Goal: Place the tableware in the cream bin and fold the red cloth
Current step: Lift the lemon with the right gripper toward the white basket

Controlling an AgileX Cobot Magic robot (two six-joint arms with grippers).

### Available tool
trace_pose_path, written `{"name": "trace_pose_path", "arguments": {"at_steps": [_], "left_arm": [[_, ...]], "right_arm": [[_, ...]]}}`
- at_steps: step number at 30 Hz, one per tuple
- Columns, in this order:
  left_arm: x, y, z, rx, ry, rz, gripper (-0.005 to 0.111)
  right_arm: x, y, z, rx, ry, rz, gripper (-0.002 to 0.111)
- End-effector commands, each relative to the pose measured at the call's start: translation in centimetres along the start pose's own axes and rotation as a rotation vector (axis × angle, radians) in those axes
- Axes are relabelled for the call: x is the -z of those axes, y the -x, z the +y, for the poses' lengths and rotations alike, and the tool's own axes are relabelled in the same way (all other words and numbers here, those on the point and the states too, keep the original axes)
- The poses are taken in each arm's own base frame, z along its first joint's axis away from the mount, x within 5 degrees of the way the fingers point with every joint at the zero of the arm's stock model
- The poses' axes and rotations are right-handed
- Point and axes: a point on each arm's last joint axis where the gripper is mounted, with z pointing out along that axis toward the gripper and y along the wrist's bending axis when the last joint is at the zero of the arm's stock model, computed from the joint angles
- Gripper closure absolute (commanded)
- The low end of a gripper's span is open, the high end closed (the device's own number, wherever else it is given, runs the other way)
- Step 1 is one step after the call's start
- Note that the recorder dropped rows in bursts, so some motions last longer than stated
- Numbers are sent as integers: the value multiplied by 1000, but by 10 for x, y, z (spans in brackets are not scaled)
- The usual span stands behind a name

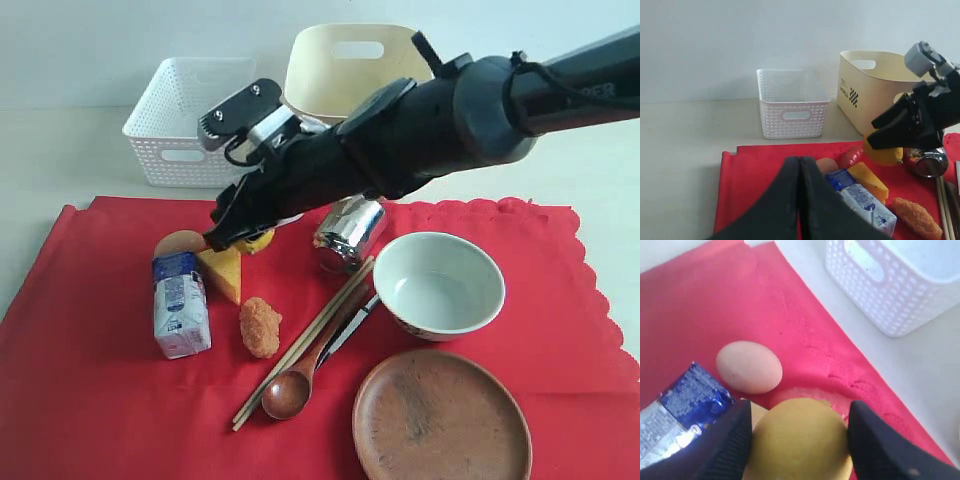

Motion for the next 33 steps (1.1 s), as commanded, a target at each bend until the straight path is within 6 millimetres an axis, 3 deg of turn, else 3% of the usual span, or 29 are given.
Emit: {"name": "trace_pose_path", "arguments": {"at_steps": [1, 5, 10, 18, 25, 33], "left_arm": [[0, -1, 0, 7, -2, -4, 106], [0, -1, 0, 7, -2, -4, 106], [0, -1, 0, 7, -2, -4, 106], [0, -1, 0, 7, -2, -4, 106], [0, -1, 0, 7, -2, -4, 106], [0, -1, 0, 7, -2, -4, 106]], "right_arm": [[19, 24, -2, 9, -41, -80, 108], [25, 46, -5, 12, -65, -147, 108], [19, 70, -13, -41, -104, -224, 108], [-18, 92, -28, -134, -142, -302, 108], [-49, 94, -48, -226, -268, -344, 108], [-62, 87, -51, -244, -282, -331, 108]]}}
